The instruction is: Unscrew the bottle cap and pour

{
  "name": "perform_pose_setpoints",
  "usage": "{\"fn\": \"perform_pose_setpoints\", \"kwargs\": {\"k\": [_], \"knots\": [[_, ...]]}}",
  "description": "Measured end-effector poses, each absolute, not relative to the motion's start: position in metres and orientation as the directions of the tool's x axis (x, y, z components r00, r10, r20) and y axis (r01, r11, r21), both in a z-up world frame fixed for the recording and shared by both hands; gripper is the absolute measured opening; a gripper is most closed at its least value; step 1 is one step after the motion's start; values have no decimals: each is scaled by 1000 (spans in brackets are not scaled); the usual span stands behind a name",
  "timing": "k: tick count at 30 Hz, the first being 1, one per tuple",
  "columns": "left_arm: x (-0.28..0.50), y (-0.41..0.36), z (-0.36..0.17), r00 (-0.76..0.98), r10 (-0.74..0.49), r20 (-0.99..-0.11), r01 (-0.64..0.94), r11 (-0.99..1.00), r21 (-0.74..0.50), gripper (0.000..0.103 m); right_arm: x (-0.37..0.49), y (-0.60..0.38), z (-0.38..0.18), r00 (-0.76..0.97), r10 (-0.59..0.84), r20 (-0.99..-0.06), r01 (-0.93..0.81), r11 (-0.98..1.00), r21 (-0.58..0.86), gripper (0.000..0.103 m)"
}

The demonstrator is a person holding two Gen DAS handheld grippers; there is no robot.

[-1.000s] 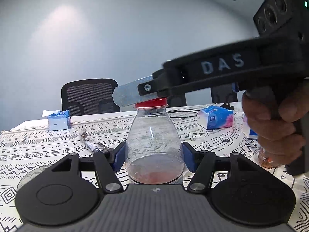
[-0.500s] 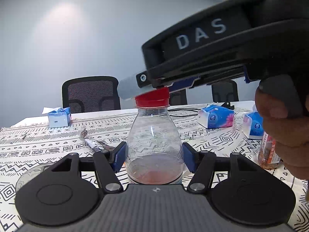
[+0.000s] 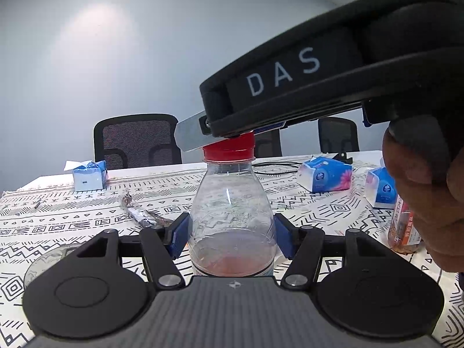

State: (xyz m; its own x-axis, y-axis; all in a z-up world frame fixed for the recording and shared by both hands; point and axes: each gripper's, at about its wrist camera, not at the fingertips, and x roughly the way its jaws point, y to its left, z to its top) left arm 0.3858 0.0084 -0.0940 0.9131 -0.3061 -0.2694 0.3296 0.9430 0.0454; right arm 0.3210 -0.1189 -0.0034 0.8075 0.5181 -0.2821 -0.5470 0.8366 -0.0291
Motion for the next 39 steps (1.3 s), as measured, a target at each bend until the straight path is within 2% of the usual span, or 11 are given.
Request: {"fn": "perform_pose_setpoints", "kwargs": {"k": [7,18,22,24,28,35,36,39], "knots": [[388,1,-99,914,-300,-274,324,945,46,58,326,-123,-1,810,509,-290,-519,853,49,34],[524,33,-123,916,-292,-276,317,947,51,58,320,-108,-1,836,463,-294,-492,870,-29,41],[530,34,-123,917,-288,-275,313,948,52,58,317,-103,-4,848,446,-287,-486,870,-82,33],[561,41,-129,916,-291,-275,316,948,49,58,317,-104,-6,849,450,-278,-490,867,-93,33],[596,52,-135,917,-291,-272,316,947,53,58,323,-113,-6,811,517,-274,-556,827,-87,32],[631,64,-136,908,-310,-283,331,943,28,58,354,-152,-6,588,765,-262,-797,604,-23,32],[599,60,-133,907,-312,-284,332,943,24,58,360,-157,-7,560,789,-253,-816,578,0,32],[623,68,-140,905,-314,-286,334,942,20,57,367,-162,-7,527,815,-242,-834,551,39,33]]}}
